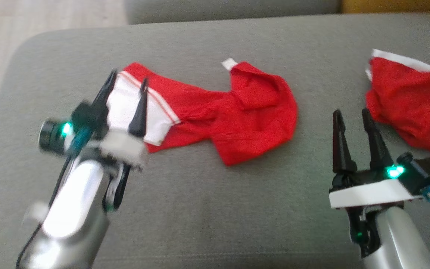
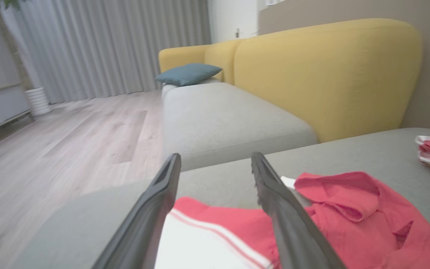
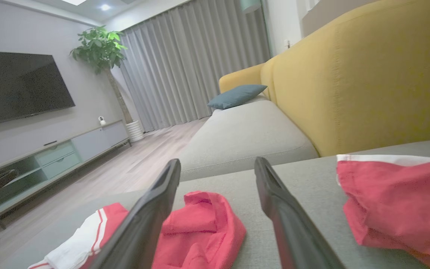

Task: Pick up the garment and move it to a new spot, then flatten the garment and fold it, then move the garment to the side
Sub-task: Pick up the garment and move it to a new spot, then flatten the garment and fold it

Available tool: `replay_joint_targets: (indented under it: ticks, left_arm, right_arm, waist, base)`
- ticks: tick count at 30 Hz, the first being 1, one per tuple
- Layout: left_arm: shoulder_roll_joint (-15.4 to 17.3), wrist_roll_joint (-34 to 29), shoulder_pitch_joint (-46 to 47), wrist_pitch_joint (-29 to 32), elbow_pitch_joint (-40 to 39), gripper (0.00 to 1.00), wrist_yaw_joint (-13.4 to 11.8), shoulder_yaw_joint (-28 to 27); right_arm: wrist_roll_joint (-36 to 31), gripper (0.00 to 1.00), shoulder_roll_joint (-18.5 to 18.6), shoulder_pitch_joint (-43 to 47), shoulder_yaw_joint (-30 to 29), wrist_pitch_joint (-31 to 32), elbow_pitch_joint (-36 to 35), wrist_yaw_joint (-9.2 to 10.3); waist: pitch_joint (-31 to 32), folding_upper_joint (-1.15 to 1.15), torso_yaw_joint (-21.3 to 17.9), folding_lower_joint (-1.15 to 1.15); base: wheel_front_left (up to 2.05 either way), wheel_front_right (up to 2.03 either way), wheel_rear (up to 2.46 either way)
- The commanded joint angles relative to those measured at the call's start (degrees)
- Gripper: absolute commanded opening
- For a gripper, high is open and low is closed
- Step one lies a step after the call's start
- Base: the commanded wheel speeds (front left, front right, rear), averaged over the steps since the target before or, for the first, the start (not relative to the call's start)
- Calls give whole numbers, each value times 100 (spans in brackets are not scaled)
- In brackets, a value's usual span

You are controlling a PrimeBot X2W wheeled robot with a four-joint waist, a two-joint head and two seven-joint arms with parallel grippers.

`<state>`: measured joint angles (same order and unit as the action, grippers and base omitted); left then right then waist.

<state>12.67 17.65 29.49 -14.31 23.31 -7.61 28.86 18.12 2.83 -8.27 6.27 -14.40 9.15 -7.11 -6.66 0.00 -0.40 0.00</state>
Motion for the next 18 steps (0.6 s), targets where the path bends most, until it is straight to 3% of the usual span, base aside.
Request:
replay_joint_targets:
  ticks: [1, 6, 10, 18]
  left_arm:
    - [174, 49, 37, -68, -309, 100, -46, -300]
    - [224, 147, -999, -68, -994, 100, -170, -702]
    - [-28, 152, -1774, -68, -1564, 100, -297, -1083]
    - [-291, -117, -1893, -68, -1698, 100, -64, -1222]
  right_arm:
    - [-48, 100, 5, -46, 127, -59, -133, -37]
    - [-122, 100, 5, 70, 129, 13, 89, -37]
    - [-160, 100, 5, 111, 106, 82, 251, -37]
    - [-454, 100, 5, -76, 371, 358, 304, -37]
  waist:
    - [199, 0, 356, 0]
    - [350, 0, 713, 0]
    - [372, 0, 883, 0]
    - [260, 0, 1086, 0]
  base:
    - [0, 0, 0]
    - [0, 0, 0]
    - [0, 0, 0]
    - [0, 0, 0]
